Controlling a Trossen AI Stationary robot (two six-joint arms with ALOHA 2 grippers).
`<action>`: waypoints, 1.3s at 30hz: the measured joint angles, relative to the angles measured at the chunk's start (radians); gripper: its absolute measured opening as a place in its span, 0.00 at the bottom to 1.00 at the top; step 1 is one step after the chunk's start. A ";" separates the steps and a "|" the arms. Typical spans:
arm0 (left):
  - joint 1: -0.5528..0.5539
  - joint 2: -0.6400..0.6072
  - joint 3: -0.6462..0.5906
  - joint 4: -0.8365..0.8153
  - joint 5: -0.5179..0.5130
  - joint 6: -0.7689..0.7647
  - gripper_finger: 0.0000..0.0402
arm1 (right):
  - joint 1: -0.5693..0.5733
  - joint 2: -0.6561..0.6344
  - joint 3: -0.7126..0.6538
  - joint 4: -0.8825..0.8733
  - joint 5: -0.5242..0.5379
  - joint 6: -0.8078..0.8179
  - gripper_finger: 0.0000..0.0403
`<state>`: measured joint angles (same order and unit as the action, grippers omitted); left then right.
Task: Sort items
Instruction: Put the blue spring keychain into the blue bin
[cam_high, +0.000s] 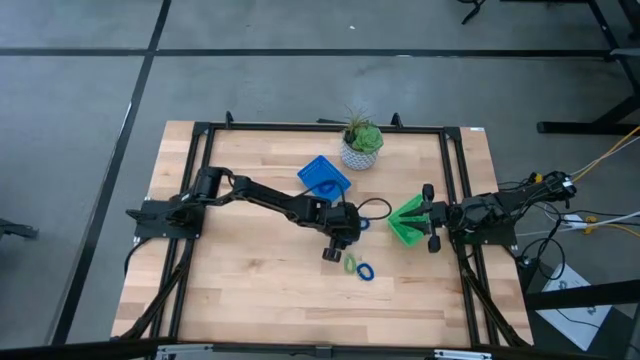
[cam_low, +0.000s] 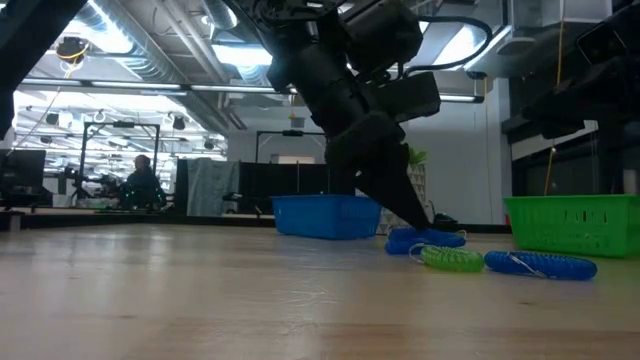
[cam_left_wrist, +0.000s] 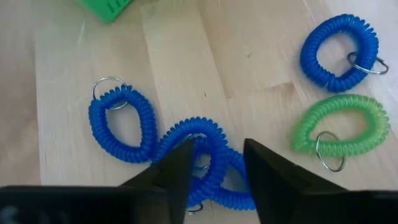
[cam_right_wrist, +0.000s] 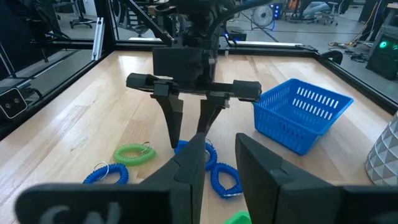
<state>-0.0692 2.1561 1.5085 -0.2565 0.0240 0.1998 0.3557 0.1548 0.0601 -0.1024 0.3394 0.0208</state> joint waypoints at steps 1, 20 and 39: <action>0.000 -0.001 0.000 -0.001 0.000 0.005 0.31 | 0.000 0.000 0.000 0.000 0.000 0.000 0.22; -0.001 0.025 0.000 -0.016 -0.007 -0.007 0.21 | 0.000 0.000 0.000 0.000 0.000 0.000 0.22; -0.001 0.022 0.000 -0.002 -0.060 0.024 0.04 | 0.000 0.000 0.000 0.000 0.000 0.000 0.22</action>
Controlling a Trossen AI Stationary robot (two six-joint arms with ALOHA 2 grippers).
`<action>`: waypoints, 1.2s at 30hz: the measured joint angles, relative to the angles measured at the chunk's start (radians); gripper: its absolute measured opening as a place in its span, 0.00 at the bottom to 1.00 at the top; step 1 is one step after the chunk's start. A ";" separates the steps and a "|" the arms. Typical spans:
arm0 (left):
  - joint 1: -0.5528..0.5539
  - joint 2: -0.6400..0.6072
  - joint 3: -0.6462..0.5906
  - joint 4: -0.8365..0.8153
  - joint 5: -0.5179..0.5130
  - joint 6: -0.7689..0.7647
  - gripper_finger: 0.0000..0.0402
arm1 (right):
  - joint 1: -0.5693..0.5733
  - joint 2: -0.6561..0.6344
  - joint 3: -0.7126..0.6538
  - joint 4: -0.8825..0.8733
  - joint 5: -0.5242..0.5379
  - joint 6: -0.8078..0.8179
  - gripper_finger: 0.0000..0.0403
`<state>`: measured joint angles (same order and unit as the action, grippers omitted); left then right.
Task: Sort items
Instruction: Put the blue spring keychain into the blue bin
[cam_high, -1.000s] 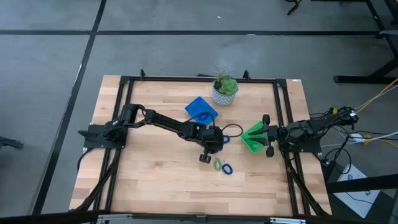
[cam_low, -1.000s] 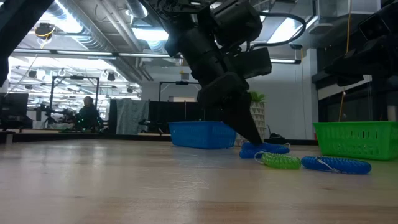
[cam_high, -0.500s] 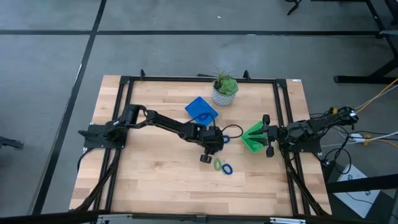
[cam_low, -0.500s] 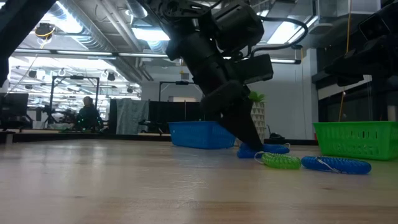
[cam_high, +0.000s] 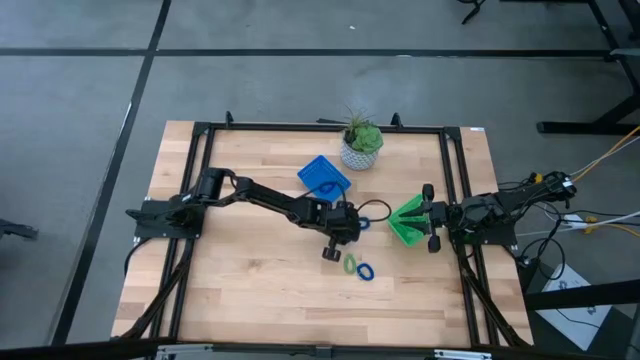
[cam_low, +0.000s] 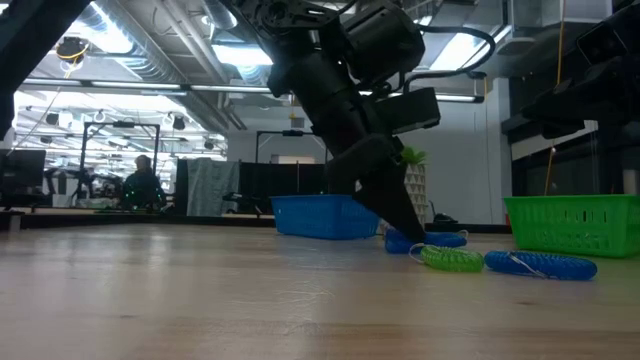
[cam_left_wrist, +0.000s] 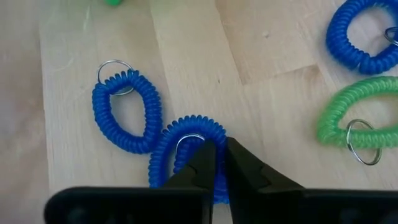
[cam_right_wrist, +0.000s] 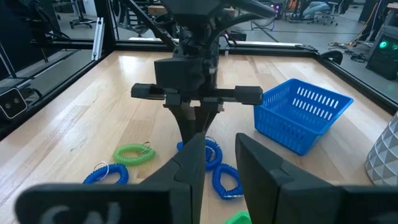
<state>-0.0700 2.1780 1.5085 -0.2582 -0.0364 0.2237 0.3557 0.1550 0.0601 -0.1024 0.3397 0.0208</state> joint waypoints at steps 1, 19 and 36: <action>0.000 -0.002 0.000 -0.002 -0.002 0.000 0.03 | 0.000 0.000 0.000 0.000 0.000 0.000 0.22; 0.000 -0.189 0.029 0.014 -0.147 -0.001 0.03 | 0.000 0.002 0.000 0.000 0.000 0.000 0.22; 0.040 -0.364 0.030 0.110 -0.279 -0.054 0.03 | 0.000 0.002 0.000 0.000 0.001 0.000 0.22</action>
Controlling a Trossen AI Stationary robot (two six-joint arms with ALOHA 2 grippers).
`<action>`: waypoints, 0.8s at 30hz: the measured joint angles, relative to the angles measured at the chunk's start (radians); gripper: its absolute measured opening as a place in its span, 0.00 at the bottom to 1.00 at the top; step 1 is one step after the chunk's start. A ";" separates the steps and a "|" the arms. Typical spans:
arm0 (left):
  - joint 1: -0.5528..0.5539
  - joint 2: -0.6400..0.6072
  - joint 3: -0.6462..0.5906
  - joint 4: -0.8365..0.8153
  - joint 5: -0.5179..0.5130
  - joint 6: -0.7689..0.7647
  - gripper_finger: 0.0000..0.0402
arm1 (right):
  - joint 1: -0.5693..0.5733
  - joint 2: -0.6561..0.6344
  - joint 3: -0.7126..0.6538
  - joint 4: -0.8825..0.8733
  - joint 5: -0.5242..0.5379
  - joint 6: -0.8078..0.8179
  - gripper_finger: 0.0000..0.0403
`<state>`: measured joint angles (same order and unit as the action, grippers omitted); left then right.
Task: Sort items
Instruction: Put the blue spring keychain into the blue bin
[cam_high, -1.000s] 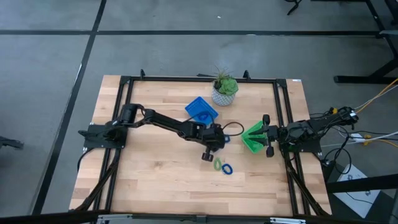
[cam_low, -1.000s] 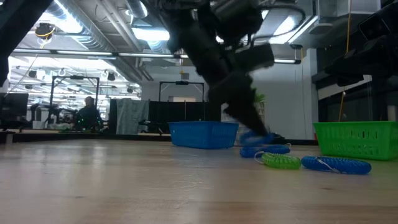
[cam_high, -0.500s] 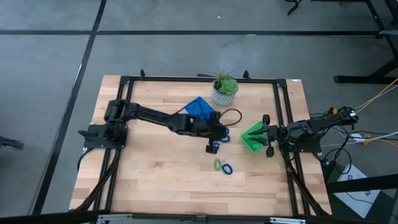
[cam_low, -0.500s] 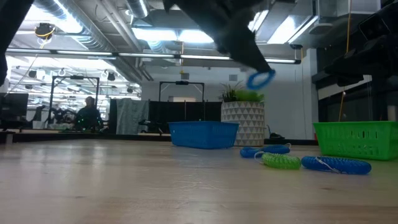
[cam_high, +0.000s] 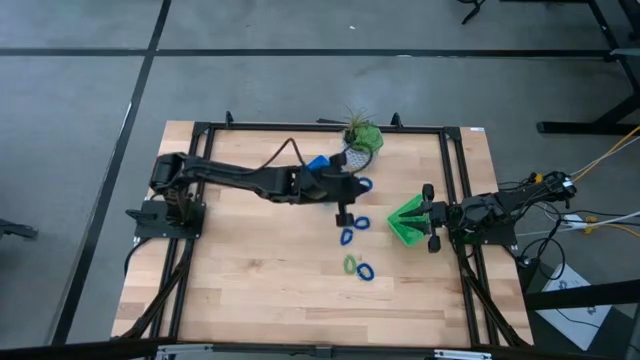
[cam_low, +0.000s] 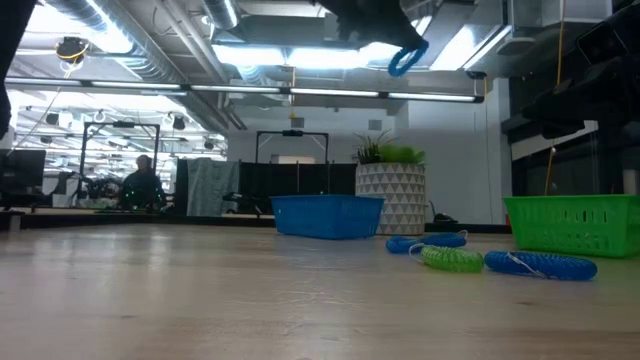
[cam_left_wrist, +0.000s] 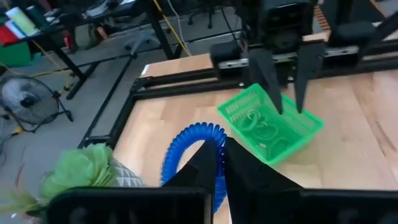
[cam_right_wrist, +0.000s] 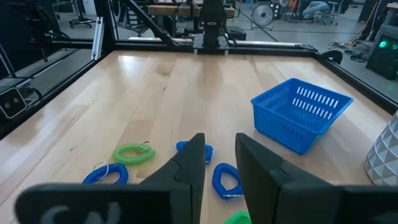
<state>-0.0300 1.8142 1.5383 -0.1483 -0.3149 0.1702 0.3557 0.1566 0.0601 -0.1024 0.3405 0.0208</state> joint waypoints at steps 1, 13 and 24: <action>0.006 -0.001 0.000 0.000 0.000 -0.004 0.03 | 0.000 0.000 0.000 0.000 0.000 0.000 0.22; 0.112 -0.002 0.000 -0.026 0.002 -0.128 0.02 | 0.000 0.000 0.000 0.000 0.000 0.000 0.22; 0.158 -0.002 0.000 -0.043 -0.004 -0.151 0.03 | 0.000 0.000 0.000 0.000 0.000 0.000 0.22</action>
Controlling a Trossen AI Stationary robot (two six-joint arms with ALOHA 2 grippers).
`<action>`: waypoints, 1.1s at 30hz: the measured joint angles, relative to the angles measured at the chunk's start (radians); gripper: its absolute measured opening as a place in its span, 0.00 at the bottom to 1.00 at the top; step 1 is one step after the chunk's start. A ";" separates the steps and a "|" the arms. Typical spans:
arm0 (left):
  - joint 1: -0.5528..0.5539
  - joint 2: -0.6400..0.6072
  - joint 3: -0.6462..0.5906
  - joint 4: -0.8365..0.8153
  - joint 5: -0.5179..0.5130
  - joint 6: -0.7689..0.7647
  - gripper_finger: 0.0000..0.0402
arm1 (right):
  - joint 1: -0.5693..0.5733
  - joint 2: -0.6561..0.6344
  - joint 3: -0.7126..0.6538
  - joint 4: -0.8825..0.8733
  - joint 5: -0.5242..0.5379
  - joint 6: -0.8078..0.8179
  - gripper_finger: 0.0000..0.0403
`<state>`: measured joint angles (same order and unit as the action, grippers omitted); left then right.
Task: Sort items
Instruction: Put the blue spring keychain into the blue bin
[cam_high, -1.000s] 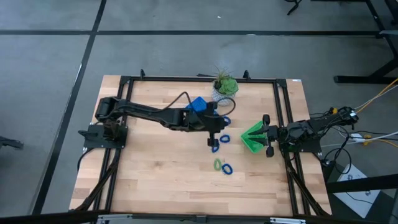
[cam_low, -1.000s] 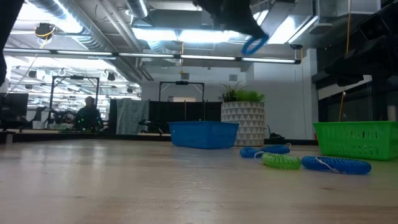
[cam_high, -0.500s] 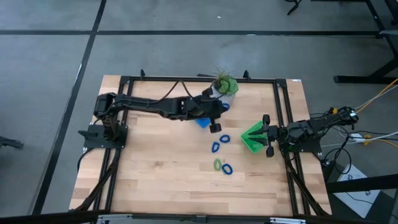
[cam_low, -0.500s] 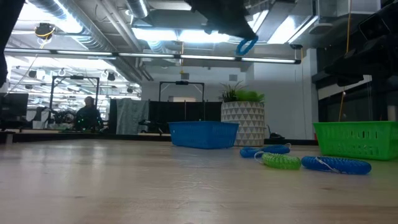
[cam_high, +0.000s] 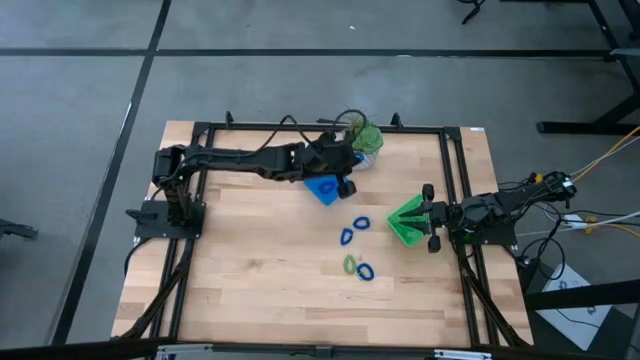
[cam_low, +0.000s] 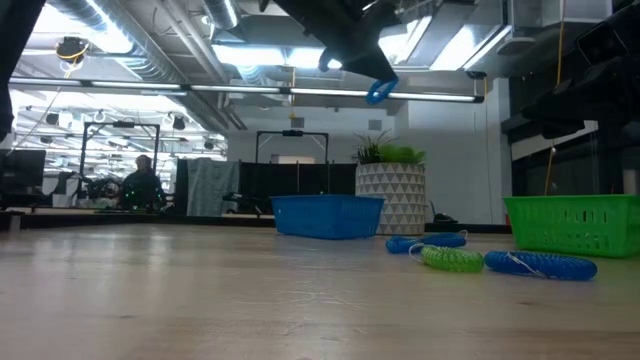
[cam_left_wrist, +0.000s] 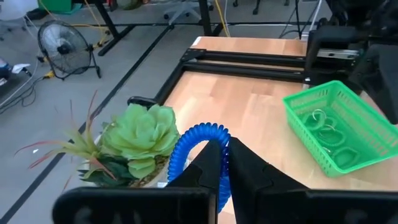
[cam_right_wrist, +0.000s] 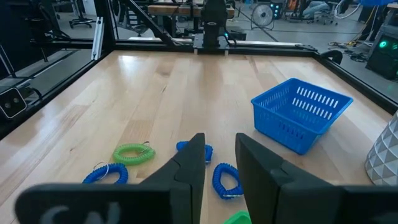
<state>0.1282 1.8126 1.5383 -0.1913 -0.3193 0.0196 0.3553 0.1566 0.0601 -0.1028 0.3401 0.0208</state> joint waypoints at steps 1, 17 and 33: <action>0.003 0.000 0.000 0.000 0.000 0.000 0.03 | 0.000 0.000 0.000 0.000 0.000 0.000 0.22; 0.067 0.000 0.000 -0.091 -0.025 -0.036 0.03 | 0.000 0.000 0.000 0.000 0.000 0.000 0.22; 0.069 0.005 -0.014 -0.340 0.029 -0.061 0.03 | 0.000 0.000 0.000 0.000 0.000 0.000 0.22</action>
<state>0.1974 1.8175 1.5245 -0.5309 -0.2900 -0.0414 0.3557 0.1566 0.0601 -0.1028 0.3401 0.0208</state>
